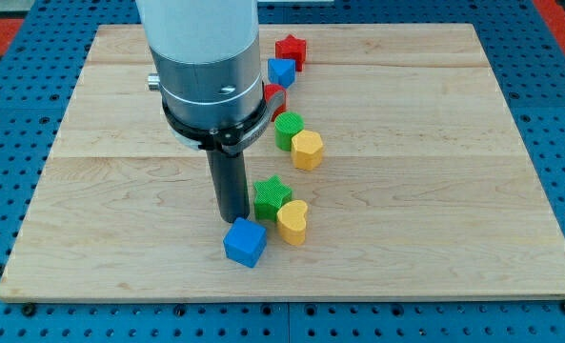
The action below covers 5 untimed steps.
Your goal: Place the green star to the bottom right of the hexagon
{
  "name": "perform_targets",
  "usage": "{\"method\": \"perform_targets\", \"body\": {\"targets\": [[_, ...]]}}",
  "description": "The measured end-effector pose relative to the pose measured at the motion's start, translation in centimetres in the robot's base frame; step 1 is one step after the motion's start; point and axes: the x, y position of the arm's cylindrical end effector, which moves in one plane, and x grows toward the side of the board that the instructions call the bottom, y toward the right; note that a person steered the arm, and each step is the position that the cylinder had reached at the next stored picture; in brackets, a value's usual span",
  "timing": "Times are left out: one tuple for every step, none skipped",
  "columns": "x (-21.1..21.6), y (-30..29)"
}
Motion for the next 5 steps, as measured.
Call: {"method": "perform_targets", "body": {"targets": [[-0.2,0.1],[-0.9,0.6],[-1.4,1.5],[-1.6,2.9],[-2.2,3.3]]}}
